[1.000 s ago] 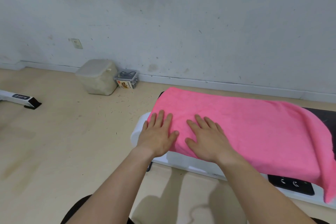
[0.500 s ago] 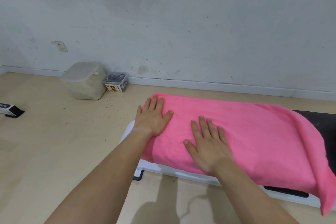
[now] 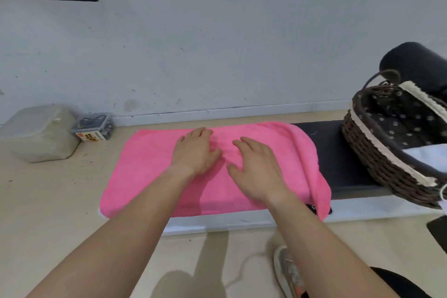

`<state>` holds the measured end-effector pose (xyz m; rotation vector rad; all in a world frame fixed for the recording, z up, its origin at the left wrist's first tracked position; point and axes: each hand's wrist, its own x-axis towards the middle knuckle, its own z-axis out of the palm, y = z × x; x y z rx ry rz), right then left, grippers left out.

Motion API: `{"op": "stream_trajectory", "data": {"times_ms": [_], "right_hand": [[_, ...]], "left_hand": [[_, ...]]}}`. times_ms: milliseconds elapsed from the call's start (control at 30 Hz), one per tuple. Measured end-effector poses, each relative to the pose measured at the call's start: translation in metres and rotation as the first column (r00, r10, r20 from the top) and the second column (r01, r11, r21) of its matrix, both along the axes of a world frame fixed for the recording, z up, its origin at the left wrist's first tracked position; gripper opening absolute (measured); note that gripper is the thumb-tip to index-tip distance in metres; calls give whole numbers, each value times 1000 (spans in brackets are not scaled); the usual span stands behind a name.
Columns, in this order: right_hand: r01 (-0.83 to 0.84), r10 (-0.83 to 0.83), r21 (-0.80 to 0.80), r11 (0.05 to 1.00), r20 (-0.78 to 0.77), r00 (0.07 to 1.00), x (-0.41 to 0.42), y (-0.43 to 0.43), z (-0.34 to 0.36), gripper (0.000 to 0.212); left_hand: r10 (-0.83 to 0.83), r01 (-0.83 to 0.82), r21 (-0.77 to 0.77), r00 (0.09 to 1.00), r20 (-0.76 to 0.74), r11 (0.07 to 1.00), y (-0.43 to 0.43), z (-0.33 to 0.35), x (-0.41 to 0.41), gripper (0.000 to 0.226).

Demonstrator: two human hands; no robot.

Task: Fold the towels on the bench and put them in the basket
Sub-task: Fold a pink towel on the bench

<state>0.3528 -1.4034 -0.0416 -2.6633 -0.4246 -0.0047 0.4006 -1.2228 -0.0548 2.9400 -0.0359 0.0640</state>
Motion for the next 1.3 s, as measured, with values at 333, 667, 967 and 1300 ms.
{"op": "stream_trajectory", "data": {"times_ms": [333,667,967,1300], "right_hand": [[475,-473,1,880,-93,876,-3,-146,6,51],[453,-439,41,891,-179,880,17,-154,-16,30],[456,-425,168,874,-190,885,16,-154,-3,9],[559,-534,131,819,-186,825,5,-183,-8,33]], "left_hand": [[-285,313,-236,947,146,920,-158,16,26,31],[-669,661,-130,700,-251,739,-204,17,63,36],[-578,576,-53,815,-46,816,-173,34,64,16],[-509,507,-41,857,-77,861,-160,53,87,13]]}}
